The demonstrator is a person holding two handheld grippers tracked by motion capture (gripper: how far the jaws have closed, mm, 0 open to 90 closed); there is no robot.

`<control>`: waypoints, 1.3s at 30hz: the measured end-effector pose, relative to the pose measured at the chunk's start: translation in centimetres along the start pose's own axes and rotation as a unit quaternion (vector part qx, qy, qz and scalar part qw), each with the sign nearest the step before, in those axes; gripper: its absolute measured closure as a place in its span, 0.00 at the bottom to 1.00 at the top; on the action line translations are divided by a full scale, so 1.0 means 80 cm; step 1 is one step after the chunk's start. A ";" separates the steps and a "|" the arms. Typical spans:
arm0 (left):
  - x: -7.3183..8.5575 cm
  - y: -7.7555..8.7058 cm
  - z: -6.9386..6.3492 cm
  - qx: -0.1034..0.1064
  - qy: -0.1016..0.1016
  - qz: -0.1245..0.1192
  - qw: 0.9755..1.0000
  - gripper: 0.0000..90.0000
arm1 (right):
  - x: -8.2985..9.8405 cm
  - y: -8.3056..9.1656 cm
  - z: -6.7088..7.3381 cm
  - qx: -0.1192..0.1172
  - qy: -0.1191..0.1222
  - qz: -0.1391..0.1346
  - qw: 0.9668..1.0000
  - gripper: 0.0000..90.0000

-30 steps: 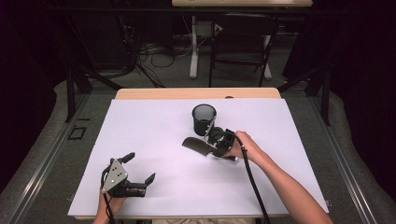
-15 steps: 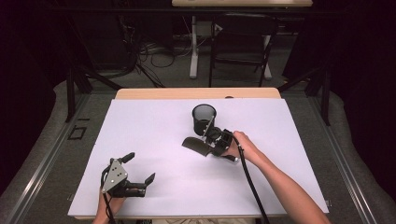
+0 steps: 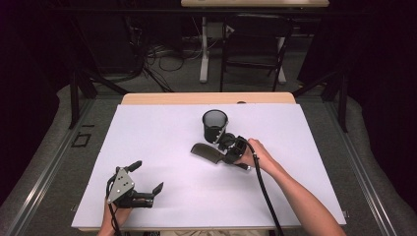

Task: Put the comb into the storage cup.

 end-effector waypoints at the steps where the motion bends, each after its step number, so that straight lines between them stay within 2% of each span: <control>1: 0.000 0.000 0.000 0.000 0.000 0.000 1.000 0.00 | 0.000 0.002 0.000 0.002 0.000 -0.004 1.000 0.81; 15: 0.000 0.000 0.000 0.000 0.001 0.001 1.000 0.00 | 0.014 0.020 -0.001 0.005 -0.010 -0.046 0.999 0.81; 24: 0.000 -0.001 0.000 0.000 0.001 0.001 1.000 0.00 | 0.025 0.029 -0.001 0.006 -0.022 -0.076 0.997 0.81; 39: 0.000 -0.001 0.000 0.000 0.002 0.001 1.000 0.00 | 0.042 0.041 -0.003 0.013 -0.039 -0.131 0.991 0.81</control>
Point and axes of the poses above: each handheld gripper's, and its own axes: y roughly backward along the jaws, x roughly out of its underside, z roughly to its left, the point moved 1 cm from there along -y, roughly forward along the jaws, and after that the axes turned 9 degrees about x, right-handed, at the moved point
